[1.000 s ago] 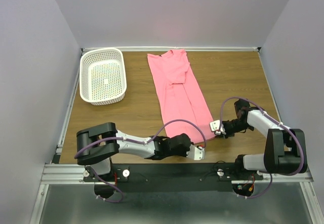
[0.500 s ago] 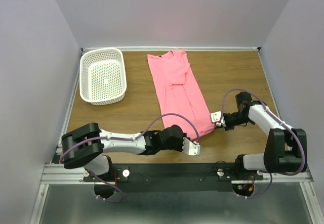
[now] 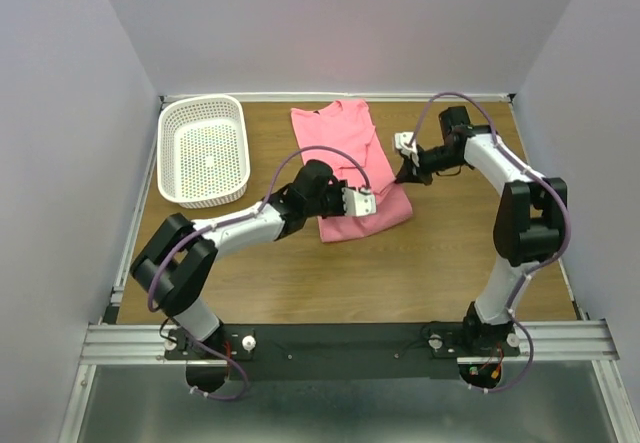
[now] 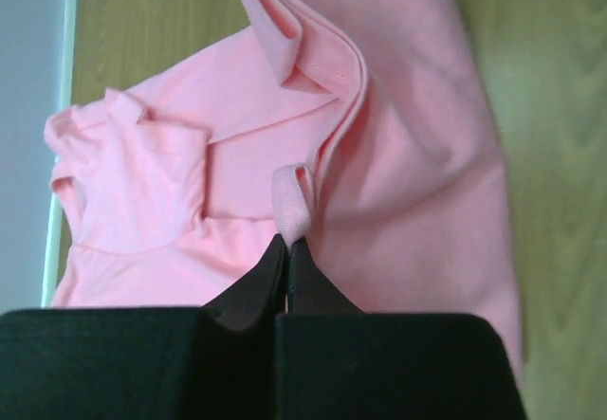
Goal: Fold and stack the t-shirts
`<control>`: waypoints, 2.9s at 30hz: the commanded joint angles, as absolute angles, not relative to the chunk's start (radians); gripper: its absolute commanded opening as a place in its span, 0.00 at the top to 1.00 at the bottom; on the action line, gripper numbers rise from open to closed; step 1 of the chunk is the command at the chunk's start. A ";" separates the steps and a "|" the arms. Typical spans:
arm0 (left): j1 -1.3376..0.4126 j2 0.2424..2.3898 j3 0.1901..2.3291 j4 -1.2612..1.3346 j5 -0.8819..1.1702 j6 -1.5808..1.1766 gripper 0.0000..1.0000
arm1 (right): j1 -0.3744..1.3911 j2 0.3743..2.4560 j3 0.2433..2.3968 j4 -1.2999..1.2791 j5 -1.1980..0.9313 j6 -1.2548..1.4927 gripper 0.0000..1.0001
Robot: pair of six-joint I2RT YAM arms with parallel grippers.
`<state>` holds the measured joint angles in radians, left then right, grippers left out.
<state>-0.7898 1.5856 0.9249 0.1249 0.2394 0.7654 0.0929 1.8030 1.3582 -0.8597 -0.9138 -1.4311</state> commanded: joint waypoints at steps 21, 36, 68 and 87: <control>-0.545 1.928 1.295 -0.048 0.319 0.859 1.00 | 0.152 2.210 1.842 -0.681 -0.755 -1.002 1.00; -0.514 1.965 1.335 0.024 0.197 0.778 0.76 | 0.169 2.276 1.919 -0.580 -0.700 -0.820 0.75; -0.942 1.712 0.839 0.166 -0.060 0.900 0.27 | 0.175 1.858 1.150 -0.568 -0.644 -1.611 0.31; -0.838 1.862 0.894 0.124 -0.109 0.885 0.88 | 0.186 1.944 1.200 -0.511 -0.681 -1.494 0.79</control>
